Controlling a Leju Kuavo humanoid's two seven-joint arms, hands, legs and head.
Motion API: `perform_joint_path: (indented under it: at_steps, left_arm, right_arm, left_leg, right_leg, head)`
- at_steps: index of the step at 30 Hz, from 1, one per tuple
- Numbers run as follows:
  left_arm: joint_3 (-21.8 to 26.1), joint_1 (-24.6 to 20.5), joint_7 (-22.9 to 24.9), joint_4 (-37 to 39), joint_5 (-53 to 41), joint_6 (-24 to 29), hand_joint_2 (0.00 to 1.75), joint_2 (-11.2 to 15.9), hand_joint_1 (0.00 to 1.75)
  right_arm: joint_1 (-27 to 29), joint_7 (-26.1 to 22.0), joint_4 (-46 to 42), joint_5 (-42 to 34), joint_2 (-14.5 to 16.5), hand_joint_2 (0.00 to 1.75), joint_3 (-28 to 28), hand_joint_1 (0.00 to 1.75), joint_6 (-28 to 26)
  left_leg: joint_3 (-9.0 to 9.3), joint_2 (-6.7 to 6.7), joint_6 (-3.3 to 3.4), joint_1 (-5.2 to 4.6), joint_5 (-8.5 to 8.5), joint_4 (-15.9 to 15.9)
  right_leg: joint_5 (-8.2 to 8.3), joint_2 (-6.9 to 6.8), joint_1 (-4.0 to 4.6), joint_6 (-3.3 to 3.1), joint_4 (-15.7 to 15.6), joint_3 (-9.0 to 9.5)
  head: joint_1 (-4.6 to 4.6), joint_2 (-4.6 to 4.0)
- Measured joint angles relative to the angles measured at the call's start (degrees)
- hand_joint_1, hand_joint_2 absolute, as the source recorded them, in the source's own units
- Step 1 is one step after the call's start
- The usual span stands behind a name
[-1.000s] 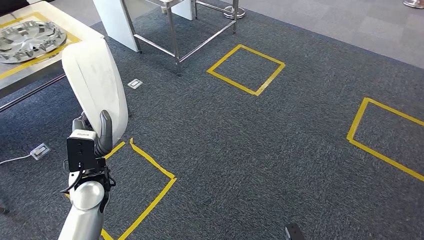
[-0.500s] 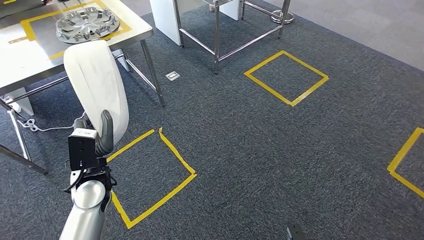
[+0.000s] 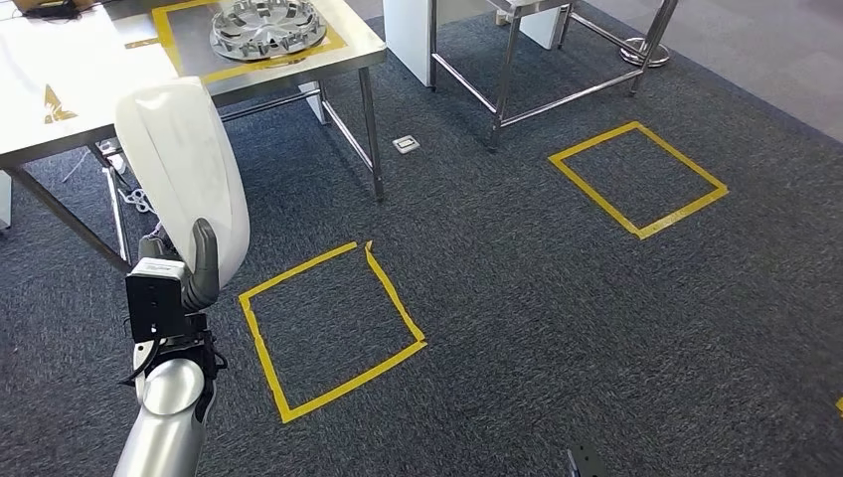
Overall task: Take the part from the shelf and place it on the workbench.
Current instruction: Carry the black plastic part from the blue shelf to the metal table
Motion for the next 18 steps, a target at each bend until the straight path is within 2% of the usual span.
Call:
perform_joint_path:
  at_steps: [1,2,3,4,5,6,7,8,9,11,12,13,15,16,17,18]
  left_arm:
    - [0.0,0.0,0.0,0.0,0.1,0.0,1.75,0.0,1.75]
    - [0.0,-0.1,-0.1,0.0,0.1,0.0,1.75,0.0,1.75]
    - [0.0,-0.1,-0.1,0.1,0.2,0.0,1.75,-0.1,1.75]
    - [0.0,-0.1,-0.2,0.1,0.2,0.0,1.75,-0.1,1.75]
    - [0.0,-0.1,-0.2,0.2,0.2,0.0,1.75,-0.2,1.75]
    - [0.0,-0.1,-0.2,0.3,0.2,0.0,1.75,-0.2,1.75]
    - [0.0,0.0,-0.2,0.4,0.2,0.0,1.75,-0.2,1.75]
    - [0.0,0.0,-0.2,0.5,0.2,0.0,1.75,-0.2,1.75]
    - [0.0,0.0,-0.2,0.6,0.2,0.0,1.75,-0.3,1.75]
    - [0.0,0.0,-0.2,0.6,0.2,0.0,1.75,-0.3,1.75]
    - [0.0,0.0,-0.2,0.6,0.2,0.0,1.75,-0.3,1.75]
    - [0.0,0.0,-0.2,0.6,0.2,0.0,1.75,-0.4,1.75]
    - [0.0,0.0,-0.2,0.6,0.2,0.1,1.75,-0.3,1.75]
    - [0.0,0.0,-0.2,0.6,0.2,0.1,1.75,-0.3,1.75]
    - [0.0,0.0,-0.2,0.6,0.2,0.2,1.75,-0.2,1.75]
    - [0.0,-0.1,-0.2,0.6,0.2,0.2,1.75,-0.2,1.75]
  right_arm:
    - [0.0,0.0,0.0,0.0,0.0,0.0,0.0,0.0,0.0]
    - [-0.1,0.1,0.0,0.0,0.1,0.0,0.0,0.0,0.1]
    - [0.0,0.2,0.0,0.0,0.1,0.0,0.0,0.0,0.2]
    - [0.1,0.3,0.0,0.0,0.1,0.0,0.0,0.0,0.3]
    - [0.2,0.4,0.0,0.0,0.1,0.0,0.0,0.0,0.3]
    - [0.3,0.4,0.0,0.0,0.1,0.0,0.0,0.0,0.4]
    - [0.3,0.5,0.0,0.0,0.1,0.0,0.0,0.0,0.5]
    - [0.3,0.5,0.0,0.0,0.1,0.0,0.0,0.0,0.5]
    - [0.3,0.5,0.0,0.0,0.1,0.0,0.0,0.0,0.6]
    - [0.2,0.5,0.0,0.0,0.1,0.0,0.0,0.0,0.6]
    - [0.2,0.5,0.0,0.0,0.1,0.0,0.0,0.0,0.6]
    - [0.1,0.6,0.0,0.0,0.1,0.0,0.0,0.0,0.6]
    - [0.0,0.6,0.0,0.0,0.2,0.0,0.0,0.0,0.6]
    - [-0.1,0.6,0.0,0.0,0.2,0.0,0.0,0.0,0.6]
    - [-0.2,0.6,0.0,0.0,0.3,0.0,0.0,0.0,0.6]
    - [-0.2,0.6,0.0,0.0,0.3,0.0,0.0,0.0,0.6]
  left_leg:
    - [-0.02,-0.66,0.33,0.13,0.16,-0.1]
    - [-0.01,-1.3,0.63,0.31,0.34,-0.3]
    - [-0.06,-1.94,0.85,0.43,0.47,-0.3]
    - [-0.17,-2.63,1.02,0.46,0.54,-0.3]
    - [-0.28,-3.42,1.12,0.45,0.6,-0.2]
    - [-0.36,-4.29,1.16,0.45,0.62,-0.1]
    - [-0.41,-5.16,1.14,0.45,0.64,0.0]
    - [-0.43,-6.05,1.09,0.46,0.65,0.1]
    - [-0.43,-6.86,1.0,0.48,0.66,0.2]
    - [-0.61,-8.37,0.48,0.48,0.73,0.4]
    - [-0.8,-9.02,0.07,0.51,0.85,0.4]
    - [-0.99,-9.66,-0.4,0.54,1.04,0.3]
    - [-1.43,-10.51,-1.23,0.61,1.39,0.0]
    - [-1.72,-9.7,-1.52,0.52,1.12,0.3]
    - [-2.4,-8.16,-1.77,0.42,0.22,1.6]
    - [-3.53,-6.13,-1.95,0.37,-1.42,4.2]
  right_leg:
    - [-0.66,1.16,-0.17,0.35,0.8,-0.21]
    - [-1.92,2.88,-0.3,0.66,2.6,-0.98]
    - [-3.7,4.91,-0.43,0.89,5.8,-2.45]
    - [-5.62,6.25,-0.41,0.98,9.8,-4.4]
    - [-7.06,6.84,-0.38,1.01,13.6,-6.39]
    - [-7.5,7.05,-0.36,0.97,16.1,-7.77]
    - [-6.75,7.14,-0.36,0.88,16.3,-8.09]
    - [-4.98,7.34,-0.41,0.74,14.2,-7.28]
    - [-2.69,7.9,-0.49,0.57,10.3,-5.53]
    - [0.12,10.11,-0.6,0.31,3.0,-2.22]
    - [0.58,10.81,-0.56,0.18,1.1,-1.42]
    - [0.51,11.0,-0.42,0.0,0.6,-1.25]
    - [0.94,9.66,-0.41,-0.69,0.3,-1.24]
    - [1.12,9.0,-0.48,-1.12,0.1,-1.21]
    - [1.26,8.29,-0.58,-1.56,-0.1,-1.17]
    - [1.31,7.54,-0.55,-1.91,-0.2,-1.18]
  head:
    - [0.03,0.0]
    - [0.14,0.0]
    - [0.27,0.0]
    - [0.36,0.0]
    - [0.45,0.0]
    - [0.47,0.0]
    - [0.48,0.0]
    - [0.48,0.0]
    - [0.49,0.0]
    - [0.5,0.0]
    - [0.5,0.0]
    - [0.5,0.0]
    - [0.53,0.0]
    - [0.45,0.0]
    - [0.27,0.0]
    - [0.11,0.0]
